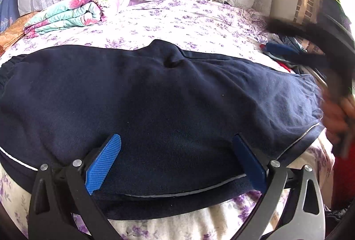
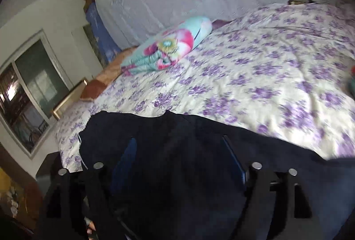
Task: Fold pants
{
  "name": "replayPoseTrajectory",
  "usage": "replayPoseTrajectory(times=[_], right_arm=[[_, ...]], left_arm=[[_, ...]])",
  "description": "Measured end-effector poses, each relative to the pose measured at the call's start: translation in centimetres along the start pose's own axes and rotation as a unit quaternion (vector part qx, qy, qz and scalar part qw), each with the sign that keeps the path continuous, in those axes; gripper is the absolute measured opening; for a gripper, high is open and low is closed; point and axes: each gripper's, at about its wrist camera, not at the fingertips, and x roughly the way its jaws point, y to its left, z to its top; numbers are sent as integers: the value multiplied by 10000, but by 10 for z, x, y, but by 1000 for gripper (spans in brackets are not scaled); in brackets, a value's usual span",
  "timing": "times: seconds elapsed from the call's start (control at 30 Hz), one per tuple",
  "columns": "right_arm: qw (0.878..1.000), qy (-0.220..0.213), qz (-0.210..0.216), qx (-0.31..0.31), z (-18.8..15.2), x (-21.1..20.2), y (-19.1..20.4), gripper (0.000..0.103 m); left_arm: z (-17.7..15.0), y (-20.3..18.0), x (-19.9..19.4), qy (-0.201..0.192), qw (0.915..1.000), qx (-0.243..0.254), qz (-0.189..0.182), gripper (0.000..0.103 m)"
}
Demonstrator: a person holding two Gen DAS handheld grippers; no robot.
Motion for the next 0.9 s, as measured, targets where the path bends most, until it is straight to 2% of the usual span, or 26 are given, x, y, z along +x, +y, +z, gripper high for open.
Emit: replayPoseTrajectory(times=[0.13,0.23,0.3,0.37,0.47,0.63,0.7,0.73,0.77,0.8,0.9], right_arm=[[9912,-245,-773,1043,-58,-109,-60,81],[9716,-196,-1294,1970,-92,-156,-104,81],[9566,-116,-1313,2598,-109,-167,-129,81],[9509,-473,-966,2903,-118,-172,-142,81],[9400,-943,-1000,3122,-116,-163,-150,81],[9328,-1217,-1281,3141,-106,-152,-156,80],[9331,-1352,-1382,3033,-104,-150,-157,73],[9329,-1378,-1532,2954,-103,-146,-158,57],[9319,-1405,-1647,2911,-105,-144,-162,30],[9308,-1452,-1645,2922,-111,-147,-168,24],[9299,-1734,-1722,2748,-107,-147,-159,22]], left_arm=[[-1,0,-2,-33,10000,-8,-35,98],[-2,-1,-4,-61,10000,-30,-63,98],[-2,-1,-4,-64,10000,-32,-57,98],[-2,-1,-4,-78,10000,-39,-39,98],[-2,-1,-4,-85,10000,-39,-6,98],[-2,-1,-4,-98,9999,-35,1,98],[-2,-1,-4,-116,9999,-51,-15,98],[-2,0,-5,-124,9999,-55,-22,98],[-2,0,-5,-138,9999,-62,-28,98],[-2,1,-6,-162,9998,-80,-30,98],[-4,4,-9,-210,9996,-155,-89,98]])
